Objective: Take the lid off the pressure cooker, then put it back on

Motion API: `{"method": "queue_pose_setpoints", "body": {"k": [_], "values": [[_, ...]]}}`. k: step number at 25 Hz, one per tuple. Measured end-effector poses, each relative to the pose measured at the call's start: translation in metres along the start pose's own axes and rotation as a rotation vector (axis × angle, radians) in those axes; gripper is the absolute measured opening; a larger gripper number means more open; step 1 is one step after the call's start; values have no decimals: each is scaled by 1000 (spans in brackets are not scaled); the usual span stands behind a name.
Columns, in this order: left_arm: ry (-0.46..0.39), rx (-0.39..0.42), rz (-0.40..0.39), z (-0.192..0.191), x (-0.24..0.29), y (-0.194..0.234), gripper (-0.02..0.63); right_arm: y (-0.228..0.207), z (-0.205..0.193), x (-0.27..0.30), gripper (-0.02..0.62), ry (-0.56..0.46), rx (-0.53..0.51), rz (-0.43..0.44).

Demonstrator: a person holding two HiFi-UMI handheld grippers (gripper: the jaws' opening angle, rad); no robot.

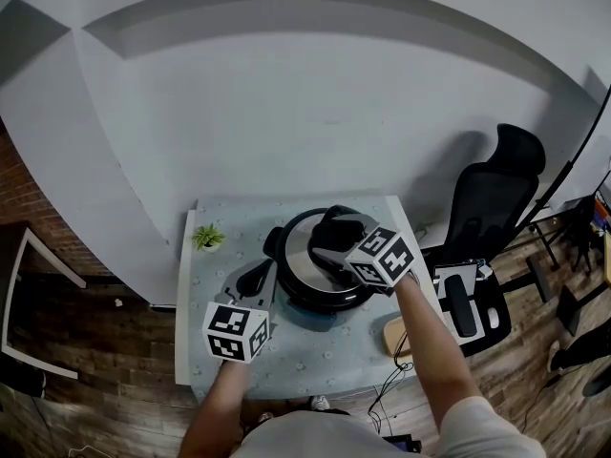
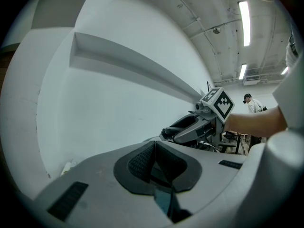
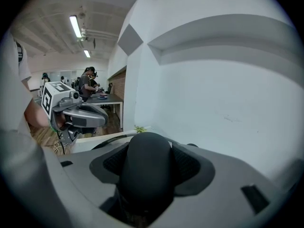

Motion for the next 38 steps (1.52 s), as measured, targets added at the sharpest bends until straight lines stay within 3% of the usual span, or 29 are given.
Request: {"method": "queue_pose_setpoints", "body": {"k": [24, 38], "values": [[-21, 33, -81, 3, -12, -6, 14, -10, -4, -1, 275, 55, 301, -290], [-19, 32, -70, -2, -35, 9, 14, -11, -4, -2, 273, 55, 291, -290]]}}
Point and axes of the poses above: the fingertips, and each gripper's own axes: x forward along the fingers, y to its left, z out of its top, the point moved 2 cm from there along -x, backward along the fingers, and after that the axes turned 15 degrees about y, right-handed, at the moved point
